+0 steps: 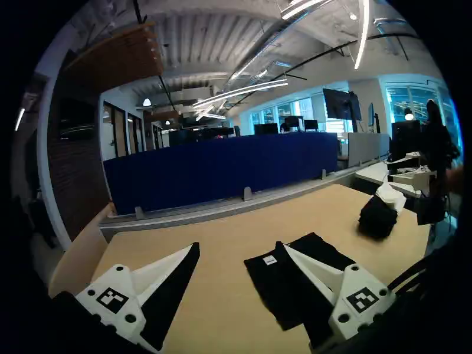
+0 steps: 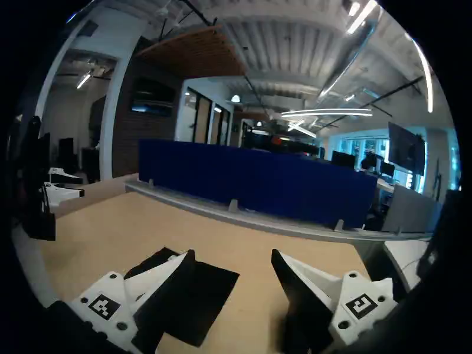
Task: Fold towel
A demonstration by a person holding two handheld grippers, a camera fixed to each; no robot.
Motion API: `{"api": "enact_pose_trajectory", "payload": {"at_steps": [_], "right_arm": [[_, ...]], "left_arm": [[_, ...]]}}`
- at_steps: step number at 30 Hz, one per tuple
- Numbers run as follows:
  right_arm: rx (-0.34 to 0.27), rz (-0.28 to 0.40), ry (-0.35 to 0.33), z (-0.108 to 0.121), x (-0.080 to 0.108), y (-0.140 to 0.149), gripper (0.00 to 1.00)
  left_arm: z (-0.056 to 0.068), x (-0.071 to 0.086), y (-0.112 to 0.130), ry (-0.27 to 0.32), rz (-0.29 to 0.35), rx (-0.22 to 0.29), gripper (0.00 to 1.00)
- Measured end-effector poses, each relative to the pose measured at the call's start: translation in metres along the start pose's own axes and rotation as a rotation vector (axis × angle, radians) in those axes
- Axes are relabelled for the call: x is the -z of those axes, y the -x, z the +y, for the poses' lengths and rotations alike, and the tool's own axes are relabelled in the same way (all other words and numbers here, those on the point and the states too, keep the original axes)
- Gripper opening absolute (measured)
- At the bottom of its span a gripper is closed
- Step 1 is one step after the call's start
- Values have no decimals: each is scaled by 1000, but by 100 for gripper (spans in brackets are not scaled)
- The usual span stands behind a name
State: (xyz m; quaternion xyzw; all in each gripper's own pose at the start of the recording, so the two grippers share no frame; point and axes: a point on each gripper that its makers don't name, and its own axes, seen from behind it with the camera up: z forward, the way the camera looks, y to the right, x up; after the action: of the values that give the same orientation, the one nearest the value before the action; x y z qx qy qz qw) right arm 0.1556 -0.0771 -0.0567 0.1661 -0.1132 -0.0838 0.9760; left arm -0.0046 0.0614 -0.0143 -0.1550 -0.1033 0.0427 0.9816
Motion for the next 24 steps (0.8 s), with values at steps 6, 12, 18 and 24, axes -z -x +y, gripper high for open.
{"api": "enact_pose_trajectory", "payload": {"at_steps": [6,12,18,24], "right_arm": [[45,-79,-66,-12,2,12,100],[53,-117,-84,-17,0,27,100],[62,-164,-93,-23,-7,57,100],[48,-212,-113,-30,-15,94,100]], "left_arm": [[21,0,15,84,-63,-35,94],[33,-4,31,117,-99,-60,94],[44,-11,58,143,-141,-98,94],[57,-20,94,176,-195,-120,94]]}}
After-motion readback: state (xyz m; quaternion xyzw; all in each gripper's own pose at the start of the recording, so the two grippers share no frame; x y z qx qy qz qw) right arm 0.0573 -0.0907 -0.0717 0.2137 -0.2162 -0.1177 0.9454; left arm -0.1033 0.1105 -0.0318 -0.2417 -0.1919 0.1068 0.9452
